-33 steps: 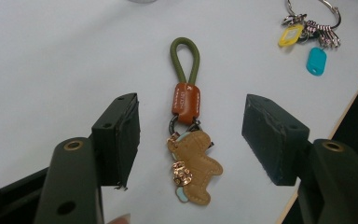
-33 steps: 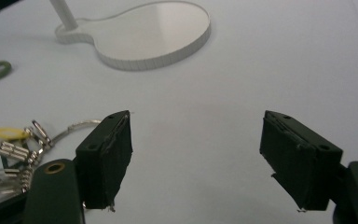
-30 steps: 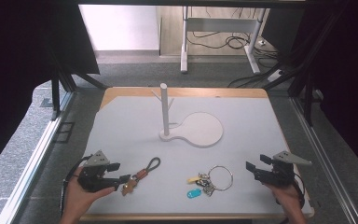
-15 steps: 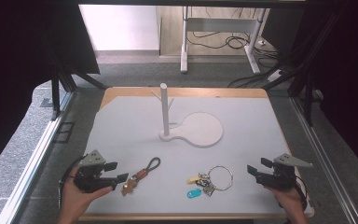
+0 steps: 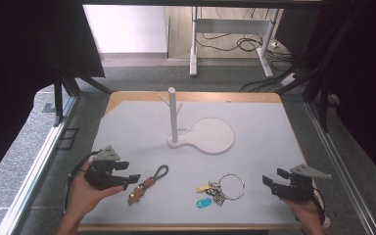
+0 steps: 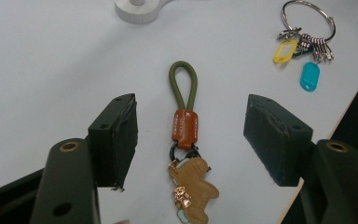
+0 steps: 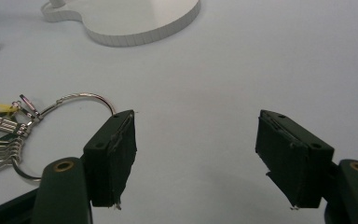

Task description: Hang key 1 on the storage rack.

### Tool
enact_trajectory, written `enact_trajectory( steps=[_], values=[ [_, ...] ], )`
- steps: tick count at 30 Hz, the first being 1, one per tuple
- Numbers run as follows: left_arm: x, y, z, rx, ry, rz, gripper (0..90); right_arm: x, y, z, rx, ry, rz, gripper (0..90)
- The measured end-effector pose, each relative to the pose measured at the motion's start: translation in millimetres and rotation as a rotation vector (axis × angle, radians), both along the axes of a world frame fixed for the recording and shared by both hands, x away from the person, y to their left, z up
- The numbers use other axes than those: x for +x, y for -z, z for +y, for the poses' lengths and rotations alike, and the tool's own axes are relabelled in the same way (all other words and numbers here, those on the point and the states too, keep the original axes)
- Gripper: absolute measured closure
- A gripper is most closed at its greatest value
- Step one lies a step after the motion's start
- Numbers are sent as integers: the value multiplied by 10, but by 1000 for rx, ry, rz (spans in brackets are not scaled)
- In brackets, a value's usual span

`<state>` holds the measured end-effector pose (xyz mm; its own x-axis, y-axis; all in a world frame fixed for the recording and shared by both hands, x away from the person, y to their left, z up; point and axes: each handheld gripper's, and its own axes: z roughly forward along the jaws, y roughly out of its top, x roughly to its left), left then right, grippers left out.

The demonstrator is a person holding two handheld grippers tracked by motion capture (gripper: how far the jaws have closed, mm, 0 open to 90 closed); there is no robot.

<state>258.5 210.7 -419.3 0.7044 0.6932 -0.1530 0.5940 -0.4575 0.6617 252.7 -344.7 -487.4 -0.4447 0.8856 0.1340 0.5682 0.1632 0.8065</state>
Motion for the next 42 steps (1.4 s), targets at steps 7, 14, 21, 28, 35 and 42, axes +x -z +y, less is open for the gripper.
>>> enact_trajectory(
  steps=[7, 14, 21, 28, 35, 42],
  values=[
    [135, 16, -99, 49, 41, 23, 373, -36, 34, -1, -26, 9, 16, 296],
    [214, 56, -207, 106, 78, 51, 403, -47, 44, 9, -35, 22, 19, 301],
    [266, 91, -314, 178, 115, 88, 423, -56, 49, 54, -52, 6, 18, 303],
    [301, 159, -354, 219, 112, 118, 426, -59, 48, 42, -49, 6, 17, 303],
    [329, 201, -396, 237, 124, 134, 447, -63, 48, 25, -54, 10, 18, 309],
    [377, 291, -469, 290, 164, 175, 454, -60, 75, 46, -70, 4, 32, 316]
  ],
)
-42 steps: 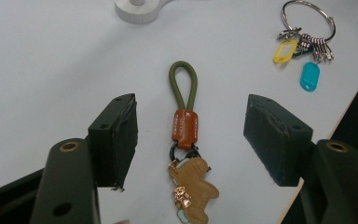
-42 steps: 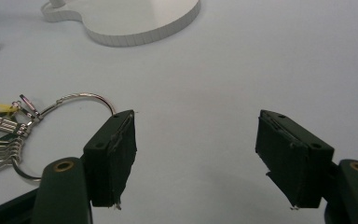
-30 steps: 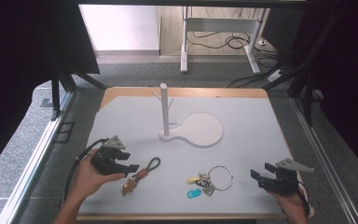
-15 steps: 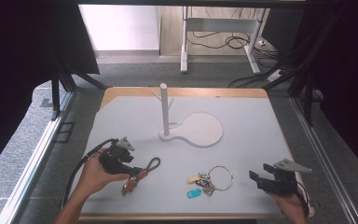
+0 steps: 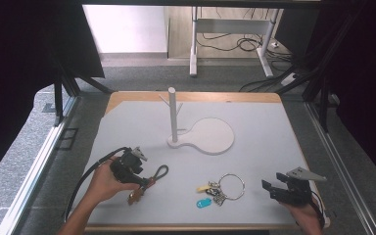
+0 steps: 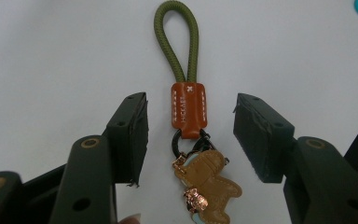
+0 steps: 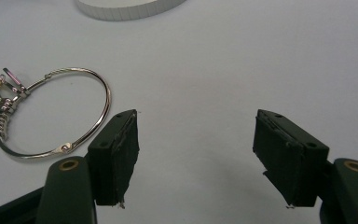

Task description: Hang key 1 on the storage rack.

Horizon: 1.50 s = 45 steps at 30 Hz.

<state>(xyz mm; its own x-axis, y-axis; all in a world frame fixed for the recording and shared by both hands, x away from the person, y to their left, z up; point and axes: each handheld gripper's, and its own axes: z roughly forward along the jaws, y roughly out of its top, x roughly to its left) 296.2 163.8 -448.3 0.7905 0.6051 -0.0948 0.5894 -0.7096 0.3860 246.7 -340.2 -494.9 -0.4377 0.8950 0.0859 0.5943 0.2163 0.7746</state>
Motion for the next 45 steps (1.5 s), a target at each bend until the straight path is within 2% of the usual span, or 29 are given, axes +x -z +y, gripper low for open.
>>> enact_trajectory(
  steps=[6, 11, 13, 18, 24, 38, 44, 45],
  values=[
    [59, 94, -75, 44, 25, 49, 453, 0, 15, 9, -10, 3, 8, 316],
    [114, 148, -141, 77, 37, 69, 456, 6, 31, 18, -19, 1, 14, 317],
    [141, 155, -156, 101, 57, 72, 461, 7, 33, 19, -22, 1, 15, 317],
    [167, 171, -205, 122, 64, 75, 477, 9, 39, 18, -22, 5, 19, 317],
    [197, 230, -292, 177, 87, 81, 527, 12, 54, 18, -30, 8, 24, 317],
    [244, 296, -403, 241, 124, 94, 580, 15, 69, 16, -51, 14, 28, 317],
    [241, 305, -413, 246, 127, 102, 597, 18, 73, 11, -54, 18, 29, 317],
    [239, 304, -414, 245, 126, 104, 627, 19, 78, 18, -59, 18, 30, 316]
  ],
)
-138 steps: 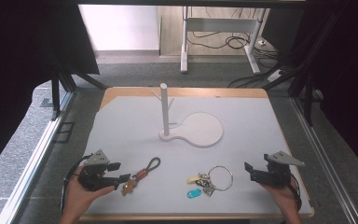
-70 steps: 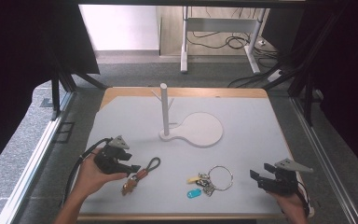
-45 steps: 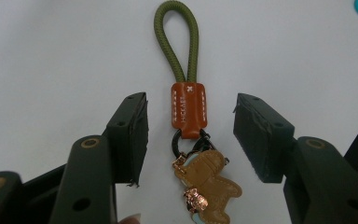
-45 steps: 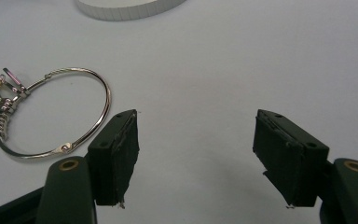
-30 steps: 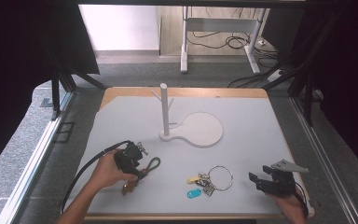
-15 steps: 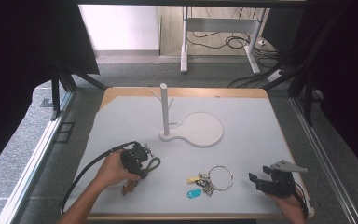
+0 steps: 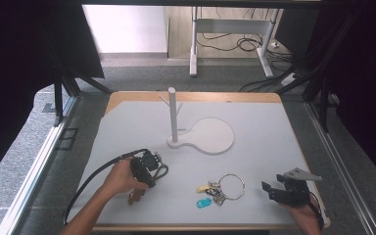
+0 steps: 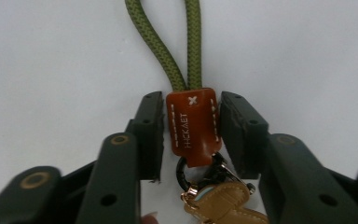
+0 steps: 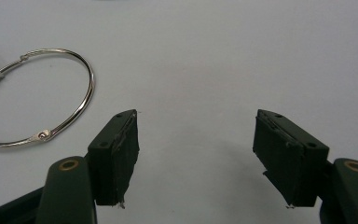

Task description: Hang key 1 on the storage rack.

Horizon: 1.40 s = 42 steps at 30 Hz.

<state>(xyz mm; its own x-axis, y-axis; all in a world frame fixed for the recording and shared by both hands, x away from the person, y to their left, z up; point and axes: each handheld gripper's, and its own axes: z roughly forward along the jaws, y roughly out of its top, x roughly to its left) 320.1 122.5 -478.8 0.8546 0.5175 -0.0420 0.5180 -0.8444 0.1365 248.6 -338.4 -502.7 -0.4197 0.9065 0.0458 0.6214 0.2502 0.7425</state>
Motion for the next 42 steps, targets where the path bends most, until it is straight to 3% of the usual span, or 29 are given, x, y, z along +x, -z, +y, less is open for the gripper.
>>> enact_trajectory(
  steps=[15, 17, 20, 25, 35, 42],
  values=[
    [-21, -38, 44, -31, -10, -1, 669, 0, 7, 4, -13, 3, 1, 317],
    [-21, -132, 99, -78, -13, 2, 669, -1, 3, -3, -13, 6, -2, 317],
    [-23, -207, 145, -110, -14, 2, 669, 0, 3, -3, -13, 7, -2, 317],
    [-53, -454, 258, -183, -31, -35, 669, -4, 0, -10, -7, 11, -3, 317],
    [-36, -700, 362, -250, -54, -73, 668, -7, -2, -23, -4, 15, -5, 317],
    [-23, -830, 384, -271, -50, -95, 669, -10, -6, -41, 1, 29, -14, 320]
  ],
)
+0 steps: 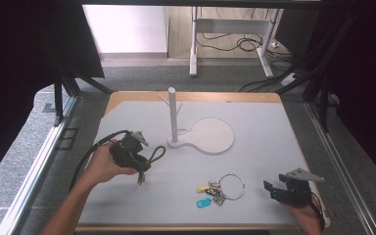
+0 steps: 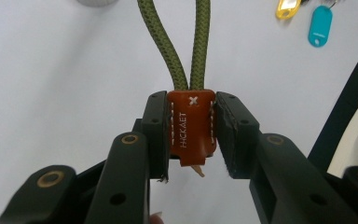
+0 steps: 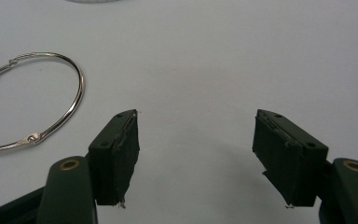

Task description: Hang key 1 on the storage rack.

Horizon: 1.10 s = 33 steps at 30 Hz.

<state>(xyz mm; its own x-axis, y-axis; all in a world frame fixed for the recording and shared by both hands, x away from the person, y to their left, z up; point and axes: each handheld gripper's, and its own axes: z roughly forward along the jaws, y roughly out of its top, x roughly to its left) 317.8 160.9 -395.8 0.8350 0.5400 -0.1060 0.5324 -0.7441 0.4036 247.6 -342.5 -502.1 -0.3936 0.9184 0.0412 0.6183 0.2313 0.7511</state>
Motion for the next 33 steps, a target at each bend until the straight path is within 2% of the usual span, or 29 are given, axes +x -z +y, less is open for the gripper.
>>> enact_trajectory(
  steps=[11, 18, 22, 27, 33],
  values=[
    [60, -99, 67, -17, -19, -5, 669, -2, 6, 0, -1, -1, 4, 320],
    [45, -218, 69, -43, -21, -38, 668, -1, 11, 5, -3, -9, 4, 323],
    [68, -258, 79, -47, -19, -35, 668, 1, 12, 9, -6, -11, 4, 323],
    [103, -290, 95, -75, -15, -22, 668, -1, 9, 6, -5, -9, 3, 323],
    [140, -356, 118, -87, -17, -27, 668, 1, 9, -3, -2, -4, 6, 324]
  ],
)
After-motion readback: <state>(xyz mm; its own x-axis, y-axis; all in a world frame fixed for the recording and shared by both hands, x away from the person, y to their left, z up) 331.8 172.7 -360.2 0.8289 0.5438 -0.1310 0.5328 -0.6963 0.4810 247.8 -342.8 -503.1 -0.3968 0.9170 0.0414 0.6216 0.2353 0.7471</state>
